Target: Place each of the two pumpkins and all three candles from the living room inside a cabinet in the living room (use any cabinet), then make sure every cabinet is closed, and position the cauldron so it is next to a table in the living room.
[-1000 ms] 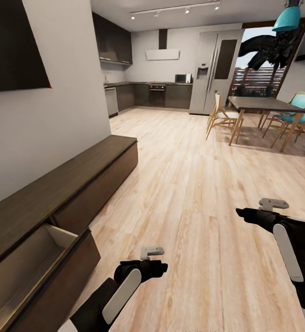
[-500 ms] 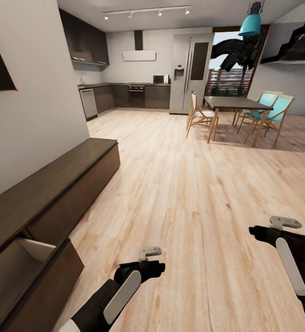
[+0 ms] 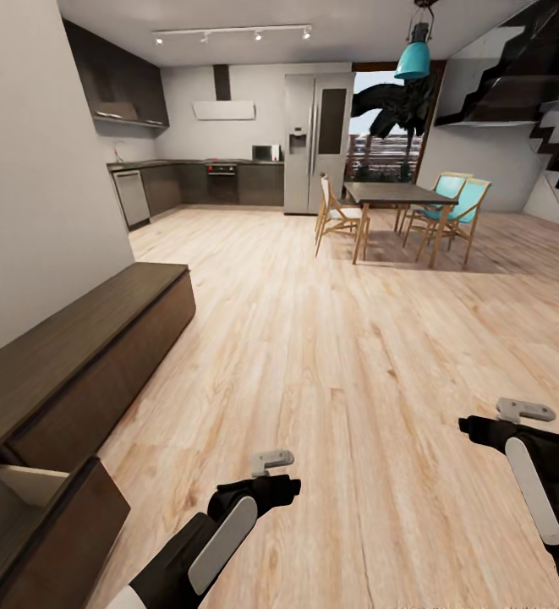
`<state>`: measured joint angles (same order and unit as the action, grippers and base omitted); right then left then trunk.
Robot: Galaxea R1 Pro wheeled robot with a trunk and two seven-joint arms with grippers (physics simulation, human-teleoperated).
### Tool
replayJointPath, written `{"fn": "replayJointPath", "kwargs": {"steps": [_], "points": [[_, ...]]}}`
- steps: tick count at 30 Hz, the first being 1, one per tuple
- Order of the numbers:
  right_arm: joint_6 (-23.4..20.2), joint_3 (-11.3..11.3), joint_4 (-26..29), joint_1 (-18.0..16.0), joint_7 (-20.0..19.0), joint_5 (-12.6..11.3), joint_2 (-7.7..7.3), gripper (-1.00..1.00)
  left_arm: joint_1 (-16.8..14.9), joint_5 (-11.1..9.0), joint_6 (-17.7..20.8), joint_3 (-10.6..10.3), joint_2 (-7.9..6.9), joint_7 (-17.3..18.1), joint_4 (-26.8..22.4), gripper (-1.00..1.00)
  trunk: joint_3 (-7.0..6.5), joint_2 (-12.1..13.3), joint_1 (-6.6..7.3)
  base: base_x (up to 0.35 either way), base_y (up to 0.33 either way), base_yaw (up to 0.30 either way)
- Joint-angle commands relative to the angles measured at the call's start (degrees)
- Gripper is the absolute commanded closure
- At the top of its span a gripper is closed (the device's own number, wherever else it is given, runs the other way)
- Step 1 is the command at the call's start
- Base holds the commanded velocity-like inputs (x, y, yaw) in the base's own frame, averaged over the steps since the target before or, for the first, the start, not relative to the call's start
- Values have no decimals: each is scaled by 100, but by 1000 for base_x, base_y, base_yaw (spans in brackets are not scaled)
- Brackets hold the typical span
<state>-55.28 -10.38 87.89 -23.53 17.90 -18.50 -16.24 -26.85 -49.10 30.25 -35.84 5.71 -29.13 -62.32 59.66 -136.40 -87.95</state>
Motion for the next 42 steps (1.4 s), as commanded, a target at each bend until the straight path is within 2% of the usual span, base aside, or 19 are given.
{"fn": "replayJointPath", "kwargs": {"steps": [1,3,5,7,8,10,13,15,19,20,21,24,25,29,38,39,40,41,42], "points": [[-17,2,4,-4,53,-59,-2,-100,-4,-61,-1,-8,-3,-58,-8,-100,-3,-2,1,0,0,-193],[-14,-191,-347,-3,49,-65,-27,-100,-4,-54,-16,-10,-9,-54,80,-100,-19,-2,1,19,0,-184],[128,-395,-966,-3,14,-58,-43,-100,-4,-49,-28,-11,-9,7,123,-100,-35,-2,1,167,0,-183],[348,-440,-1227,-3,-13,-56,-98,-100,-4,-48,-57,-11,-7,52,174,-100,-49,-2,1,259,0,-160],[884,-427,-1642,-3,-311,-60,-276,-100,-4,-47,-92,-11,-1,88,229,-100,-51,-2,1,318,0,-37],[1077,-426,-1798,-3,-579,-51,-307,-100,-4,-49,-97,-8,-3,93,239,-100,-54,-2,1,323,0,-27],[1476,-437,-2204,-3,-1280,-27,-357,-100,-4,-52,-106,-4,-1,98,316,-100,-55,-2,1,329,0,-12],[1594,-433,-2338,-3,-1509,60,-387,-100,-4,-49,-134,-3,4,99,394,-100,-56,-2,1,332,0,-5],[1633,-426,-2401,44,-1680,352,-427,-100,-4,-44,-308,-6,-10,100,457,-100,-56,-2,1,333,0,-18],[1634,-436,-2391,180,-1828,543,-446,-100,-4,-46,-440,-2,-27,101,482,-100,-56,-2,1,334,0,-157],[1644,-445,-2402,250,-1969,623,-450,-100,-4,-46,-527,1,-36,101,499,-100,-56,-2,1,334,0,-200],[1664,-447,-2398,321,-2127,694,-454,-100,-4,-49,-618,1,-44,101,523,-100,-56,-2,1,335,0,-227],[1647,-439,-2203,388,-2224,740,-457,-100,-4,-49,-680,-1,-49,101,541,-100,-58,-2,1,335,0,-261],[1633,-443,-1831,570,-2257,780,-455,-100,-4,-45,-712,-2,-51,101,551,-100,-69,-2,1,335,0,-267],[1718,-495,-1474,796,-2305,823,-461,-100,-4,-40,-724,-9,-51,101,649,-100,-112,-2,1,335,0,-260],[1782,-542,-1434,812,-2332,812,-462,-100,-4,-39,-724,-9,-51,101,679,-100,-119,-2,1,335,0,-235],[2078,-761,-1382,833,-2484,792,-454,-100,-4,-39,-723,-10,-52,101,726,-100,-125,-2,1,335,0,-231],[2595,-1066,-1362,844,-2728,784,-429,-100,-4,-39,-723,-10,-52,101,759,-100,-132,-2,1,335,0,-224],[2872,-1213,-1361,847,-2851,784,-419,-100,-4,-38,-723,-10,-52,101,771,-100,-139,-2,1,335,0,-219]]}}
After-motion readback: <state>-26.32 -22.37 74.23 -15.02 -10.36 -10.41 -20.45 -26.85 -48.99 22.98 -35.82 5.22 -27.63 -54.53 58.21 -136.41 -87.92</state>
